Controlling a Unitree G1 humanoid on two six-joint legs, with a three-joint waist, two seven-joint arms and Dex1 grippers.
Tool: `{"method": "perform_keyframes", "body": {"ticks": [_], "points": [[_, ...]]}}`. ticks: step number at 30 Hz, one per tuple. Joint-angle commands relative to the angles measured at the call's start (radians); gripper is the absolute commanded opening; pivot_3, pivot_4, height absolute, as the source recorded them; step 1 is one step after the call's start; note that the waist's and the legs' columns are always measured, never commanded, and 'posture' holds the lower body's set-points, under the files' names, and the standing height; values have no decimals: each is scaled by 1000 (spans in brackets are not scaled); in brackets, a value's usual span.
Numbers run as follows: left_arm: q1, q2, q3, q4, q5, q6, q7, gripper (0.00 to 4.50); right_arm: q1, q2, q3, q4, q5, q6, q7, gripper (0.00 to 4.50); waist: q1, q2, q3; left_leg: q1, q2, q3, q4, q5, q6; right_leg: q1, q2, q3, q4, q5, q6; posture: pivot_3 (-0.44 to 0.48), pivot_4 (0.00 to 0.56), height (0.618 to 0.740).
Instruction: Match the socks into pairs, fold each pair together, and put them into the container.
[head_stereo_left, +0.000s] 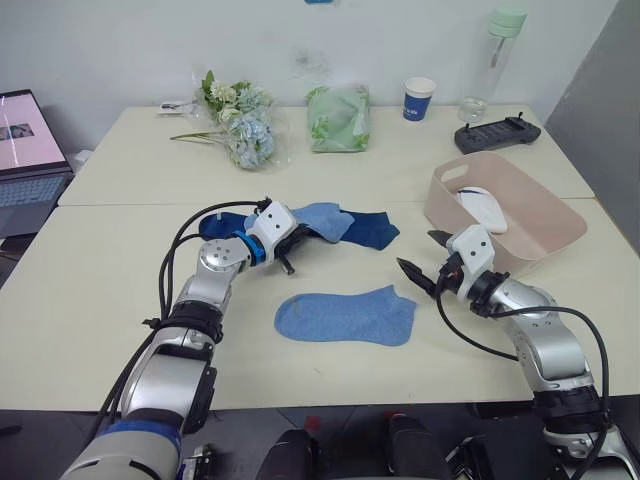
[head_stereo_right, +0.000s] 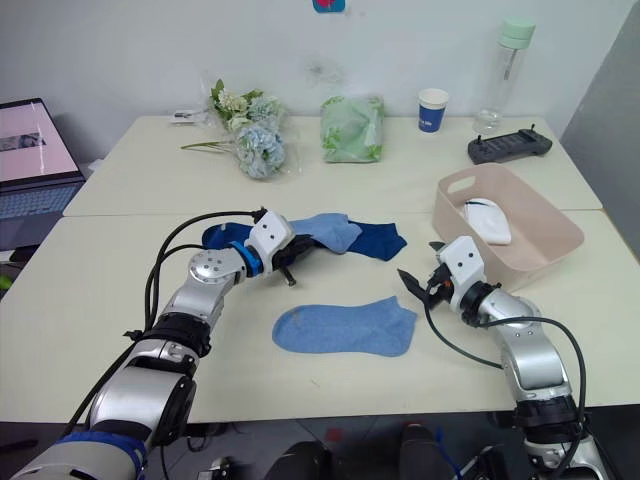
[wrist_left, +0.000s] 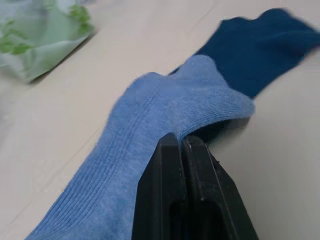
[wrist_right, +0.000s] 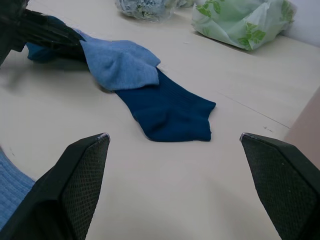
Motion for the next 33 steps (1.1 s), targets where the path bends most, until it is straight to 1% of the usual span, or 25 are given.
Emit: {"method": "perform_keyframes", "body": {"ticks": [1, 7, 8, 9, 13, 16, 19, 24, 27, 31, 33], "points": [[39, 42, -15, -104, 6, 27, -33, 34, -11, -3, -14, -33, 15, -7, 3, 4500, 0, 0, 0, 0, 0, 0, 0, 0, 0, 0, 0, 0, 0, 0, 0, 0, 150, 740], [60, 38, -7, -127, -7, 54, -21, 34, -13, 0, -10, -32, 13, -7, 6, 4500, 1, 0, 0, 0, 0, 0, 0, 0, 0, 0, 0, 0, 0, 0, 0, 0, 150, 740], [60, 37, -10, -128, -8, 54, -25, 412, -14, 1, -9, -32, 13, -7, 6, 4500, 1, 0, 0, 0, 0, 0, 0, 0, 0, 0, 0, 0, 0, 0, 0, 0, 150, 740], [60, 37, -17, -126, 4, 43, -17, 588, -14, 1, -8, -32, 13, -7, 7, 4500, 1, 0, 0, 0, 0, 0, 0, 0, 0, 0, 0, 0, 0, 0, 0, 0, 150, 740], [70, 33, -50, -130, 42, 8, -4, 1770, -14, 0, -9, -31, 13, -8, 9, 4500, 1, 0, 0, 0, 0, 0, 0, 0, 0, 0, 0, 0, 0, 0, 0, 0, 150, 740], [68, 30, -72, -117, 80, -14, 33, 1770, -17, -1, -10, -26, 12, -9, 8, 4500, 1, 0, 0, 0, 0, 0, 0, 0, 0, 0, 0, 0, 0, 0, 0, 0, 150, 740], [50, 7, -100, -105, 124, -61, 83, 1770, -18, 0, -9, -21, 9, -11, 8, 4500, 2, 0, 0, 0, 0, 0, 0, 0, 0, 0, 0, 0, 0, 0, 0, 0, 150, 740], [37, -20, -110, -93, 129, -78, 88, 1770, -22, 0, -10, -18, 8, -11, 6, 4500, 3, 0, 0, 0, 0, 0, 0, 0, 0, 0, 0, 0, 0, 0, 0, 0, 150, 740], [37, -19, -103, -104, 111, -83, 71, 1182, -18, -1, -10, -21, 8, -10, 6, 4500, 2, 0, 0, 0, 0, 0, 0, 0, 0, 0, 0, 0, 0, 0, 0, 0, 150, 740], [40, -10, -82, -125, 80, -73, 51, 17, -19, -1, -12, -20, 10, -9, 6, 4500, 2, 0, 0, 0, 0, 0, 0, 0, 0, 0, 0, 0, 0, 0, 0, 0, 150, 740], [48, -11, -66, -153, 42, -54, 24, 17, -20, -1, -12, -17, 11, -9, 8, 4500, 2, 0, 0, 0, 0, 0, 0, 0, 0, 0, 0, 0, 0, 0, 0, 0, 150, 740]]}}
